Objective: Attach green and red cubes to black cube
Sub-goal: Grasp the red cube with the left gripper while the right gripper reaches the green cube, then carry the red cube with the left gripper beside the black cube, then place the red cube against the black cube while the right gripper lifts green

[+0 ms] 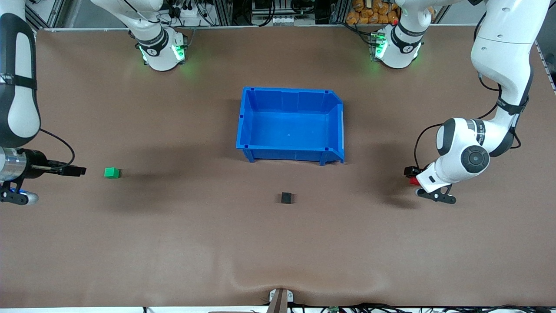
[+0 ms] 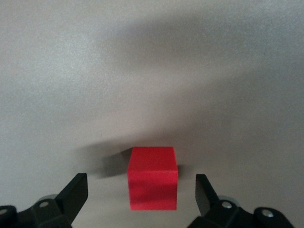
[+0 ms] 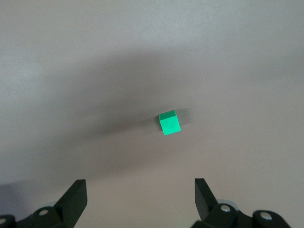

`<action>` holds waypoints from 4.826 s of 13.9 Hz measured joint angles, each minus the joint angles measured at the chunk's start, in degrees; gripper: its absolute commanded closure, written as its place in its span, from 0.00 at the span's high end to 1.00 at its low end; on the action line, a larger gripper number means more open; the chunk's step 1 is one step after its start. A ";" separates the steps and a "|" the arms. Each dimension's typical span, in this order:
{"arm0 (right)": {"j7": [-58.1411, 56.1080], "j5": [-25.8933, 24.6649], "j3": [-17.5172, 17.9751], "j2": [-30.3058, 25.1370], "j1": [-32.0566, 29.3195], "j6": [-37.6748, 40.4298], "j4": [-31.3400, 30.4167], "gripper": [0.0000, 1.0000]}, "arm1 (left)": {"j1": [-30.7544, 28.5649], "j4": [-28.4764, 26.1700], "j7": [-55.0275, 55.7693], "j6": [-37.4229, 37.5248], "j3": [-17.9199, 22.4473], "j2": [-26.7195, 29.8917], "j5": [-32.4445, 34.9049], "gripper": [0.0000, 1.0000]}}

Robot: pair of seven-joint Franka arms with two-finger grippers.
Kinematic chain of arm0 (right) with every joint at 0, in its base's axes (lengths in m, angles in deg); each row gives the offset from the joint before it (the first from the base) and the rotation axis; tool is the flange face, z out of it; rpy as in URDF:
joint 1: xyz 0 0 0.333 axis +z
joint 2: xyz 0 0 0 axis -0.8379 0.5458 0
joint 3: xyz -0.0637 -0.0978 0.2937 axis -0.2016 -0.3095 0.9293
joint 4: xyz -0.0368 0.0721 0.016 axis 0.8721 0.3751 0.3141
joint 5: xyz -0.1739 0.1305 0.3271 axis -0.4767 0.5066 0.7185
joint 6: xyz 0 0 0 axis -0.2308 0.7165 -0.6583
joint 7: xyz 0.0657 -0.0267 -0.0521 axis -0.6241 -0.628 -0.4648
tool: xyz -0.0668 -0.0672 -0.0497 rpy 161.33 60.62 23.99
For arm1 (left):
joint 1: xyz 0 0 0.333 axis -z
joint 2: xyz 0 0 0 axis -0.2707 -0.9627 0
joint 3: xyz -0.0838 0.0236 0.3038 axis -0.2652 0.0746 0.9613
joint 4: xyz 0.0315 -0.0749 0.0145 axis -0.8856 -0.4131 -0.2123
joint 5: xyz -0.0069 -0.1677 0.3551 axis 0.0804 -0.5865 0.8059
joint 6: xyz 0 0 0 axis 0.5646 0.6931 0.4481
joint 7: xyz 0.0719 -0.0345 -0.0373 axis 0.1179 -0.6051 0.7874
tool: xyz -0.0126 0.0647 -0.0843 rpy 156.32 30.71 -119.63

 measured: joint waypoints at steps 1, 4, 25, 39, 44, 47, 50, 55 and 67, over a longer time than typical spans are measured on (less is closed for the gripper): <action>0.00 0.00 -0.01 0.63 -0.33 -0.14 -0.32 1.00 | 0.05 0.36 0.00 0.00 -0.20 -0.26 0.00 1.00; 0.00 0.00 -0.02 2.91 -1.32 -1.87 -1.51 1.00 | 0.19 0.78 0.14 0.00 -0.42 -0.54 0.00 0.24; -9.10 -0.06 -0.27 10.31 -3.45 -25.55 -16.48 0.73 | 2.56 15.89 64.22 8.48 -10.78 -1.04 -1.69 0.00; -3.99 0.18 0.49 12.24 -3.25 -17.45 -11.90 0.00 | 21.80 33.26 122.74 5.61 -10.78 -17.75 -3.78 0.00; 11.87 4.45 1.57 11.95 -0.26 -4.86 -2.88 0.00 | 24.69 34.30 128.52 3.79 -10.75 -21.21 -3.78 0.00; 21.52 5.68 1.89 11.95 2.61 -3.30 -0.59 0.00 | 25.29 34.74 128.83 3.45 -10.51 -22.13 -3.79 0.00; 30.82 5.81 4.17 11.95 3.70 -3.26 0.26 0.00 | 25.94 34.91 128.83 2.41 -9.39 -22.16 -3.79 0.00; 48.65 9.69 8.46 11.95 4.16 -3.34 0.96 0.00 | 27.06 35.11 128.90 0.62 -8.64 -22.29 -3.79 0.00; 78.51 19.21 9.06 12.39 12.01 -13.87 2.26 0.00 | 28.16 35.30 128.98 -2.15 -8.46 -23.01 -3.79 1.00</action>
